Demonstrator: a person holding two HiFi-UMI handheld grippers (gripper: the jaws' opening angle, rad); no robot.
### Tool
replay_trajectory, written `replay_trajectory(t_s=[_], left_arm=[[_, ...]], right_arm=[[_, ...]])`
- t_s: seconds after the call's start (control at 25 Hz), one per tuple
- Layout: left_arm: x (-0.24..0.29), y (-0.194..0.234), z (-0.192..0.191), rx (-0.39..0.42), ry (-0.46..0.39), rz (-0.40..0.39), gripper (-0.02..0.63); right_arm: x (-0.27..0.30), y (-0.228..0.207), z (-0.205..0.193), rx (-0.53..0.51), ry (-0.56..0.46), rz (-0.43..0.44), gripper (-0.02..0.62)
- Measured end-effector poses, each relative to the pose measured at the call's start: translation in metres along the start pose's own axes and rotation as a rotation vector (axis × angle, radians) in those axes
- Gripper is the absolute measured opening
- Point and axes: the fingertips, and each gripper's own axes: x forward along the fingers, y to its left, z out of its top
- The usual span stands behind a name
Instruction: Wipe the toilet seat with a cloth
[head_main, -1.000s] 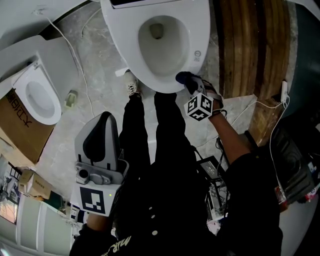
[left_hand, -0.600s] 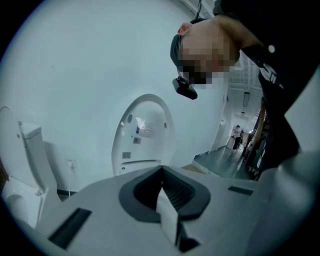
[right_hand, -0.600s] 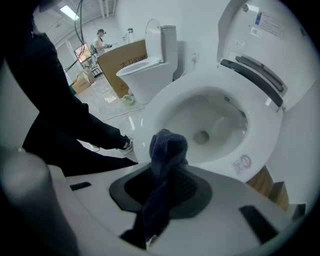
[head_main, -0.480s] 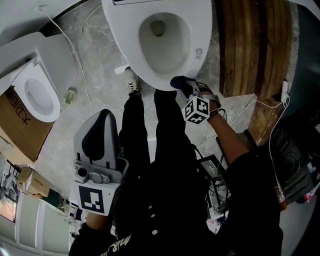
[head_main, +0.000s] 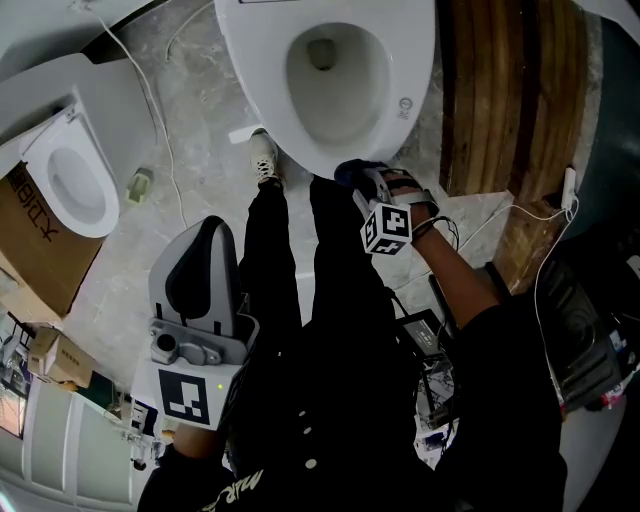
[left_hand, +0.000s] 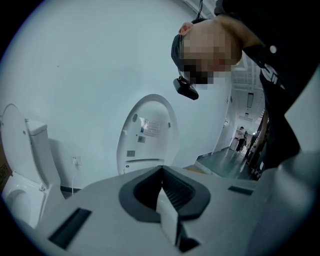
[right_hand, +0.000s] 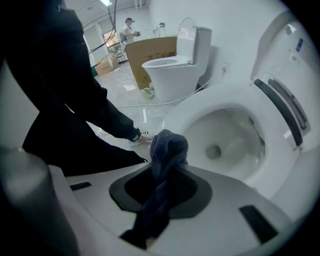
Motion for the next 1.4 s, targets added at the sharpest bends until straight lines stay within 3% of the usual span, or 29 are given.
replay_trajectory(t_s=[0.2,0.36,0.72,1.4], left_arm=[[-0.004,0.006,-0.003,-0.015,0.000,0.018,0.010],[-0.008,0.011,-0.004,-0.025,-0.005,0.031,0.011],[-0.013,0.024,-0.005,-0.044,-0.014,0.062,0.011],[-0.019,0.036,-0.012,-0.062,-0.014,0.099,0.011]], right_arm=[[0.007,0.013,0.018,-0.206,0.006,0.025,0.083],[0.011,0.016,0.030,-0.286,0.000,0.037,0.083],[0.015,0.010,0.048,-0.297,-0.031,0.059,0.083],[0.032,-0.033,0.102,-0.309,-0.126,0.025,0.083]])
